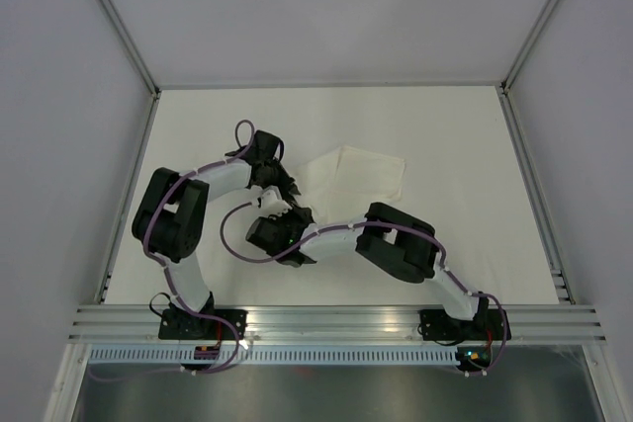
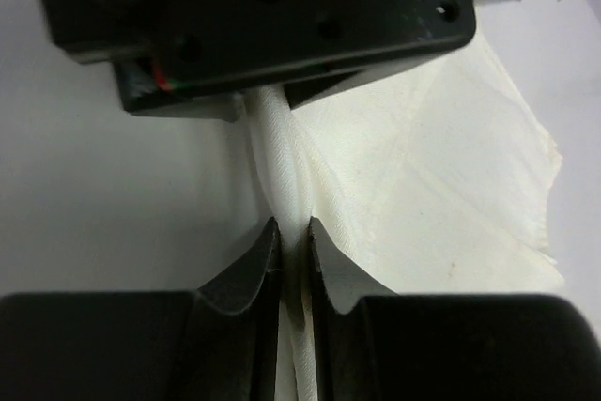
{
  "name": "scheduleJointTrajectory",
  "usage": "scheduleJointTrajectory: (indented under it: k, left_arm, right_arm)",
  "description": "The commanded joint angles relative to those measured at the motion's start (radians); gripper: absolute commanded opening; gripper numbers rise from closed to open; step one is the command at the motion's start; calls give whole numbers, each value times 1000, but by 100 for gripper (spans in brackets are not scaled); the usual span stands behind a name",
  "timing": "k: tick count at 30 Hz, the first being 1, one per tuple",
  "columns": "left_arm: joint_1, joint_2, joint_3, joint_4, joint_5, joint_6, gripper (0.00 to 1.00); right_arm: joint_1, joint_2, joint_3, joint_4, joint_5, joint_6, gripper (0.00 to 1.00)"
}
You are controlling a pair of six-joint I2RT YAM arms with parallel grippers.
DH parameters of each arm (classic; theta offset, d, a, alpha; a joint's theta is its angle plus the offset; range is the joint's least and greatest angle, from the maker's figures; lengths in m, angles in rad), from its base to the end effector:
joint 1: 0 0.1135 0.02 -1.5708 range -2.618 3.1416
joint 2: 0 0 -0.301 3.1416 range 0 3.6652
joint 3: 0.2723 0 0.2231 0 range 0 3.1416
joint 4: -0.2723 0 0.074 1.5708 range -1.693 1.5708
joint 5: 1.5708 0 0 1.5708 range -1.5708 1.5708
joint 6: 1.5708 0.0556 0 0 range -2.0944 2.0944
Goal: Fold the napkin, place the utensils inside, and roll it up
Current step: Roll the napkin at the center of the board.
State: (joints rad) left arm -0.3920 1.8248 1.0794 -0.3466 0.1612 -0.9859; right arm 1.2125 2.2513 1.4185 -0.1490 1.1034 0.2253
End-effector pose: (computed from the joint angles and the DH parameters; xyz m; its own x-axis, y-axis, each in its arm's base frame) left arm 0.3234 -0.1433 0.1888 -0.8242 -0.5498 -0.1356 -0.4379 0.7707 -0.4628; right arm 0.2055 0.4072 0.1465 -0.3396 -0.6200 -0.7073 -0.1766 0.7807 -0.5995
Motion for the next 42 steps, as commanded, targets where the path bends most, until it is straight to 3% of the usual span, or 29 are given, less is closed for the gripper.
scheduleJointTrajectory:
  k: [1,8,23,33,37,42]
  left_arm:
    - [31,-51,16,-12,17,32,35]
    - [71,-91,85,-8,34,41,44]
    - [159,-160,102,0,31,39,46]
    - [153,-145,-1,107,84,33,45]
    - [139,-156,-84,211,116,29,44]
    - [91,-114,-145,277,132,39,44]
  right_arm:
    - [-36,-53,-42,3,-164,83,6]
    - [-111,-145,-101,15,-407,134,6]
    - [-381,-291,-314,238,-1195,296,6]
    - [-562,-184,-418,550,-1732,601,5]
    - [-610,-119,-447,735,-1850,742,5]
    - [-640,-49,-461,785,-1881,796,5]
